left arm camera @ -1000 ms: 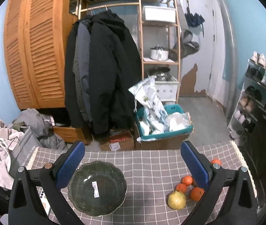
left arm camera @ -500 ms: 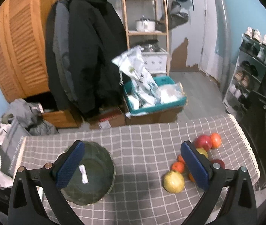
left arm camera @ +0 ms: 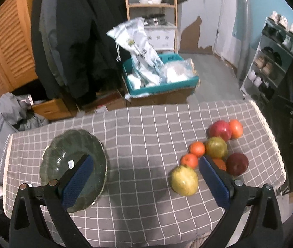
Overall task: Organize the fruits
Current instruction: 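Close the left tool on the green mango while the right tool grasps the red apple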
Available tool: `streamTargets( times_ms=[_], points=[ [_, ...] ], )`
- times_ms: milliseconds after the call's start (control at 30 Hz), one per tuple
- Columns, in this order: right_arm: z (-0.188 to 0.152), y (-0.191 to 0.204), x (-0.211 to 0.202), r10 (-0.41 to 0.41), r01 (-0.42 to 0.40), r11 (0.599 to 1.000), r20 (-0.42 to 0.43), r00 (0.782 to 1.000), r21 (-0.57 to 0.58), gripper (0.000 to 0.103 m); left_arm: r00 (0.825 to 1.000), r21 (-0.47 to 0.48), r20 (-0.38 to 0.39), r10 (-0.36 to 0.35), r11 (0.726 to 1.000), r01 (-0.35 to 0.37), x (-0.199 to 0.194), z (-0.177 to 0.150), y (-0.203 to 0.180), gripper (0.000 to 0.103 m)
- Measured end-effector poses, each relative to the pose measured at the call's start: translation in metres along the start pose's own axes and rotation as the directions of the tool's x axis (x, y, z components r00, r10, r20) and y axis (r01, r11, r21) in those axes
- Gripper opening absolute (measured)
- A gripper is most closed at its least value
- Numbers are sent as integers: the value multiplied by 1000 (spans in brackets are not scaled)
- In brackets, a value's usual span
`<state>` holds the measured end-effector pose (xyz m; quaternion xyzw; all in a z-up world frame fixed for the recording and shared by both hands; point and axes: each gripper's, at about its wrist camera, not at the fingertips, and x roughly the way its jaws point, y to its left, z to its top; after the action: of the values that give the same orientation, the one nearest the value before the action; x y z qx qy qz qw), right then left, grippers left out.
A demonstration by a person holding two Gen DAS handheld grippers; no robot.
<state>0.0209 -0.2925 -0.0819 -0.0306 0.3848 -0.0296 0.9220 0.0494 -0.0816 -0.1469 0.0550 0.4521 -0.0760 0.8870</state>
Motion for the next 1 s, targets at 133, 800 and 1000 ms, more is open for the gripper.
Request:
streamTargets(
  times_ms=[133,800,1000],
  points=[
    [-10,-5,15,4,-4,1000,-63,998,8,90,998,-1,-67,-21,1000,21,21,-7,-6,103],
    [-79,-36,86,18,0,999,-349,937,51,90,948,-48,-304,-90,996,79,118,-44,-38,103],
    [-95,-39,99,22,-9,999,-398,917,33,90,934,-47,-344,-93,996,82,145,-52,-51,100]
  ],
)
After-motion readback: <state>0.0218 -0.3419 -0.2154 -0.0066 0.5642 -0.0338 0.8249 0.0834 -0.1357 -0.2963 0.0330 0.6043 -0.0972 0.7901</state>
